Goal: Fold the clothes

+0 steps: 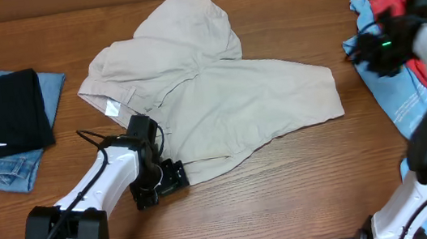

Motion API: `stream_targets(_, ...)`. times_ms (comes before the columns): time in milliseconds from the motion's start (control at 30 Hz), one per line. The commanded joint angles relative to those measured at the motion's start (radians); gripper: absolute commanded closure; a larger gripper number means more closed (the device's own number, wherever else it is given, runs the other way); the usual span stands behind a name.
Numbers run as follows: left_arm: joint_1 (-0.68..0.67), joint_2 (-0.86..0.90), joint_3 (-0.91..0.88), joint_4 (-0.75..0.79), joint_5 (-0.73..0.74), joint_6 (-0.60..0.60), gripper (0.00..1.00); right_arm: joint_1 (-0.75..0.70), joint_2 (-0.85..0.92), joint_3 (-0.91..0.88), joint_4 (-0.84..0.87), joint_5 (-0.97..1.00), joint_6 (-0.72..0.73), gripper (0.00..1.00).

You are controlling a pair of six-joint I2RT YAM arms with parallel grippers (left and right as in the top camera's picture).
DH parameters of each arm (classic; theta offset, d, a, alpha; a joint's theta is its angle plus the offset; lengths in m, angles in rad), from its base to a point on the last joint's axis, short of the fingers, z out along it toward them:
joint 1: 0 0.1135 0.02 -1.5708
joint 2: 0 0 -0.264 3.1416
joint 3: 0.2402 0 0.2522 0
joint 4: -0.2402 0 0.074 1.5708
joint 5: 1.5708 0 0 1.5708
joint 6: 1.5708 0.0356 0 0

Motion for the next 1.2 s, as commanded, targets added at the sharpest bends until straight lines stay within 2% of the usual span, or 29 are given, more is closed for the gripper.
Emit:
stream_targets(0, -0.002, 0.017, -0.033, 0.016, -0.037, -0.018, 0.23, 0.064, 0.055, -0.092, 0.039, 0.064, -0.019, 0.3)
stream_targets(100, -0.002, 0.017, -0.033, 0.029, -0.04, -0.018, 0.39, 0.097, 0.075, -0.149, 0.103, 0.089, -0.019, 0.3)
stream_targets(133, -0.002, 0.017, -0.033, 0.03, -0.04, -0.018, 0.42, 0.103, 0.08, -0.168, 0.124, 0.09, -0.019, 0.3)
stream_targets(167, -0.002, 0.017, -0.033, 0.036, -0.043, -0.018, 0.48, 0.108, 0.081, -0.189, 0.146, 0.089, -0.019, 0.3)
stream_targets(200, -0.002, 0.017, -0.033, 0.037, -0.055, -0.019, 0.6, 0.108, 0.081, -0.196, 0.152, 0.089, -0.017, 0.33)
stream_targets(267, -0.002, 0.017, -0.033, 0.036, -0.089, -0.032, 0.8, 0.108, 0.081, -0.198, 0.14, 0.081, -0.016, 0.52)
stream_targets(300, -0.001, 0.017, -0.033, 0.037, -0.117, -0.052, 0.91, 0.108, 0.08, -0.197, 0.12, 0.072, -0.016, 0.65)
stream_targets(333, 0.002, 0.017, -0.033, 0.037, -0.136, -0.064, 0.96, 0.108, 0.079, -0.194, 0.092, 0.061, -0.016, 0.76)
stream_targets(367, 0.014, 0.016, -0.033, 0.037, -0.149, -0.075, 0.96, 0.108, 0.077, -0.186, 0.044, 0.045, -0.016, 0.86)
stream_targets(433, 0.05, 0.016, -0.033, 0.05, -0.149, -0.077, 0.96, 0.108, 0.073, -0.177, -0.026, 0.044, -0.011, 0.94)
stream_targets(500, 0.104, 0.016, -0.03, 0.056, -0.146, -0.062, 0.96, 0.108, 0.066, -0.173, -0.08, 0.054, 0.018, 0.95)
stream_targets(600, 0.208, 0.016, -0.011, 0.042, -0.167, -0.018, 0.96, 0.102, 0.049, -0.172, -0.155, 0.09, 0.095, 0.95)
stream_targets(767, 0.404, 0.016, 0.057, -0.002, -0.172, 0.073, 0.96, 0.101, 0.04, -0.172, -0.255, 0.137, 0.124, 0.91)
stream_targets(867, 0.501, 0.016, 0.116, -0.076, -0.175, 0.124, 0.96, 0.102, 0.04, -0.172, -0.313, 0.156, 0.123, 0.9)
stream_targets(1000, 0.612, 0.014, 0.206, -0.259, -0.243, 0.127, 0.96, 0.101, 0.04, -0.172, -0.349, 0.164, 0.124, 0.88)
stream_targets(1067, 0.637, 0.008, 0.224, -0.286, -0.21, 0.146, 0.96, 0.103, 0.04, -0.172, -0.349, 0.163, 0.124, 0.87)
stream_targets(1133, 0.647, -0.003, 0.233, -0.285, -0.122, 0.2, 0.96, 0.106, 0.04, -0.172, -0.346, 0.163, 0.124, 0.84)
stream_targets(1167, 0.644, -0.013, 0.234, -0.274, -0.028, 0.239, 0.96, 0.108, 0.04, -0.172, -0.34, 0.16, 0.123, 0.81)
